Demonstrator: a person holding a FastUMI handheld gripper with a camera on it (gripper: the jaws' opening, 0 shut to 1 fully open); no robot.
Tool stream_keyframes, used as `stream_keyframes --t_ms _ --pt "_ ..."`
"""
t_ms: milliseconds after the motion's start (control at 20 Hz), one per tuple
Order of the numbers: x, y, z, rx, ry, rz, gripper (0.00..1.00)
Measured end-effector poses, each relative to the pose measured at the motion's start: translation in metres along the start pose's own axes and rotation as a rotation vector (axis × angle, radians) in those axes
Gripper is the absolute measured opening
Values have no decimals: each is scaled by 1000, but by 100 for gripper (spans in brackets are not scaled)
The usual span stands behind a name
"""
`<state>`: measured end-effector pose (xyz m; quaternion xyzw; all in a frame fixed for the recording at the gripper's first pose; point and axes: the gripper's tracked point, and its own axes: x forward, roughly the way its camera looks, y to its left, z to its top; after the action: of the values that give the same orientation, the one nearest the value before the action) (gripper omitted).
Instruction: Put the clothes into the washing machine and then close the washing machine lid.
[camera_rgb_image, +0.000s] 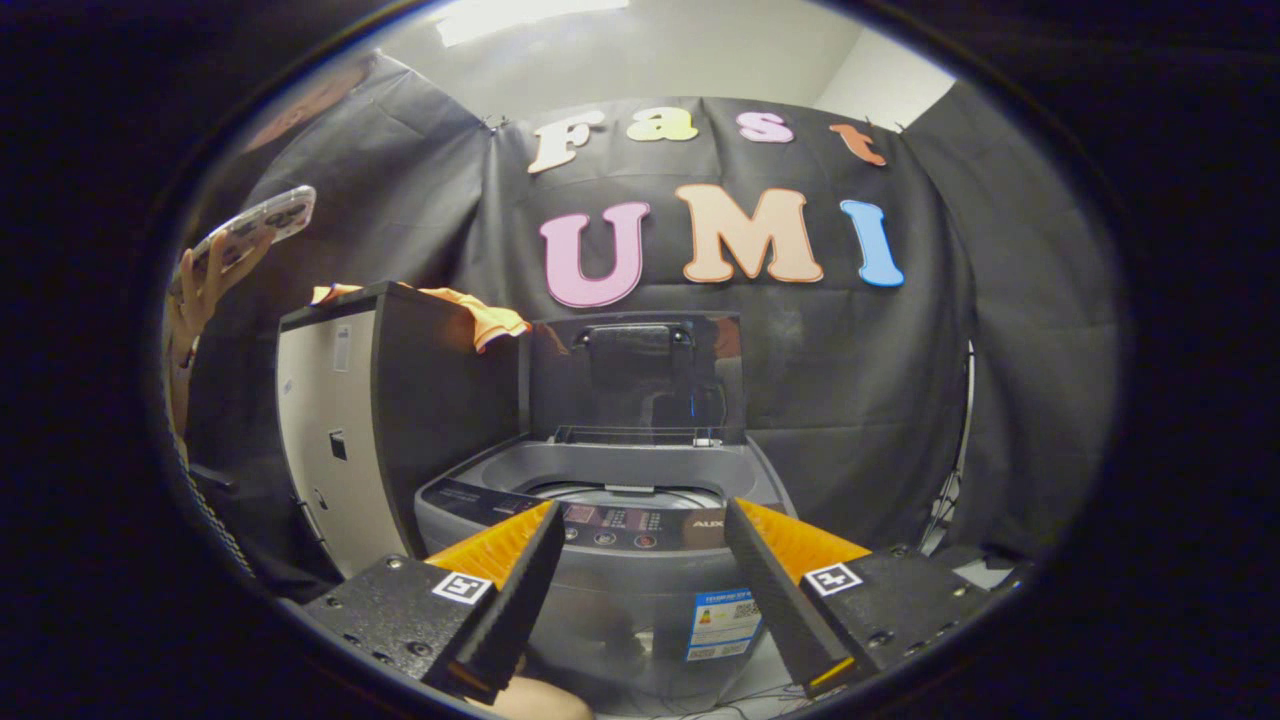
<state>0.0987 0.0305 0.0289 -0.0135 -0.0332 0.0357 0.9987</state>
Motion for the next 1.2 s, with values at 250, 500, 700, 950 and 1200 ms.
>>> stream_keyframes --t_ms 250,500,700,950,1200 --pt "-30 -10 13 -12 8 -47 98" --pt "-68 -24 14 9 31 -112 98" --pt "-86 -26 9 11 45 -137 98" --pt "-96 -25 1 7 75 -132 98" --pt "-100 -27 -4 20 67 -140 98"
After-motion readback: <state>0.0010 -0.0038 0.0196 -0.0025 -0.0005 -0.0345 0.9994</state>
